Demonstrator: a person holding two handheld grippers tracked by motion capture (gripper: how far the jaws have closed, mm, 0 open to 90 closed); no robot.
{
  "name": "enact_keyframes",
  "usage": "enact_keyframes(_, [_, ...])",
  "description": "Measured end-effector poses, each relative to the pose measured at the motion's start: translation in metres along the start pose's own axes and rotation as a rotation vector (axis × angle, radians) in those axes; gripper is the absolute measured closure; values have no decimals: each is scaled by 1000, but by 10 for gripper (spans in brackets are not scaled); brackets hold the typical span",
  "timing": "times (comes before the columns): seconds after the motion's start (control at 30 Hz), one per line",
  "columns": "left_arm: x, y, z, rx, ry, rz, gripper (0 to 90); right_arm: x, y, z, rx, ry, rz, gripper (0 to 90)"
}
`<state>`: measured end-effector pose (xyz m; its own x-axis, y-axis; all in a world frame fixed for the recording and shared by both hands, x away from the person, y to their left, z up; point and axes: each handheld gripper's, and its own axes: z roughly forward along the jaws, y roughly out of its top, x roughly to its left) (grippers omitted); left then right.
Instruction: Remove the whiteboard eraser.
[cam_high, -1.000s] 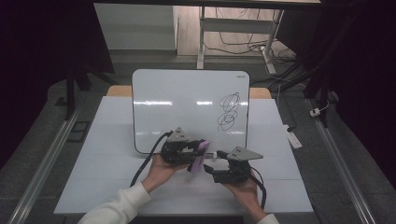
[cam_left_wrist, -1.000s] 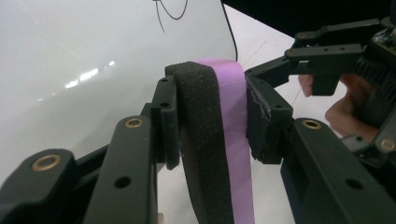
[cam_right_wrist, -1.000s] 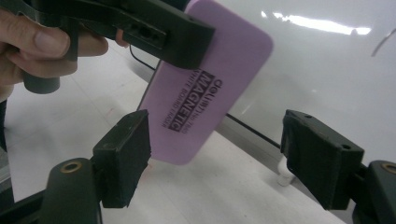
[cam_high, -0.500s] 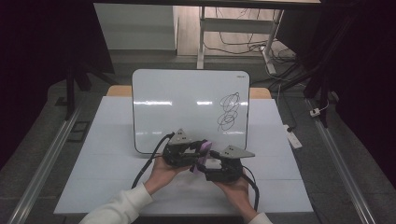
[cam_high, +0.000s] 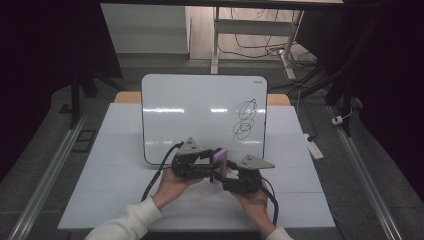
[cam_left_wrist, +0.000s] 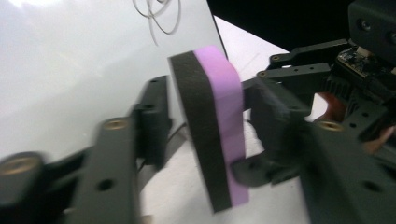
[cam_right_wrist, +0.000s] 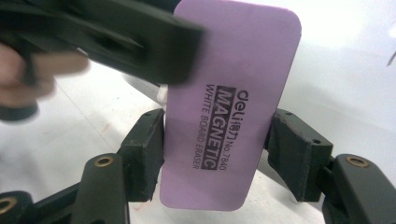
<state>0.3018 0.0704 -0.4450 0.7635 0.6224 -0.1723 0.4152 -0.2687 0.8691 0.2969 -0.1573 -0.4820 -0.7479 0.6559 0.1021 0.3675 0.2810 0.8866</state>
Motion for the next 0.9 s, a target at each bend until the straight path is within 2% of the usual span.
enact_keyframes(0.03, [2, 0, -7, 0, -2, 0, 339, 0, 1, -3, -6, -12, -28, 395])
enact_keyframes(0.07, [4, 0, -15, 5, 2, 0, 339, 0, 1, -3, -6, -12, -28, 395])
enact_keyframes(0.1, [6, -2, -22, 7, 10, 3, 301, -1, 2, -6, -10, -27, -53, 397])
enact_keyframes(0.2, [13, -10, -43, 25, 18, -1, 289, -5, 3, -9, -12, -36, -64, 400])
enact_keyframes(0.3, [20, -25, -60, 57, 46, -1, 284, -8, 3, -12, -14, -40, -63, 401])
enact_keyframes(0.33, [23, -30, -65, 68, 54, -5, 284, -11, 2, -14, -14, -56, -71, 402])
enact_keyframes(0.43, [32, -49, -79, 90, 77, -32, 283, -16, 2, -18, -16, -66, -71, 403])
enact_keyframes(0.53, [40, -67, -95, 112, 123, -46, 276, -23, 2, -23, -18, -77, -61, 404])
enact_keyframes(0.6, [44, -78, -104, 125, 153, -52, 272, -26, 2, -27, -18, -90, -74, 404])
enact_keyframes(0.77, [54, -103, -122, 151, 179, -102, 242, -34, 7, -36, -36, -111, -77, 405])
enact_keyframes(0.9, [60, -112, -124, 159, 193, -132, 228, -38, 8, -39, -45, -121, -71, 406])
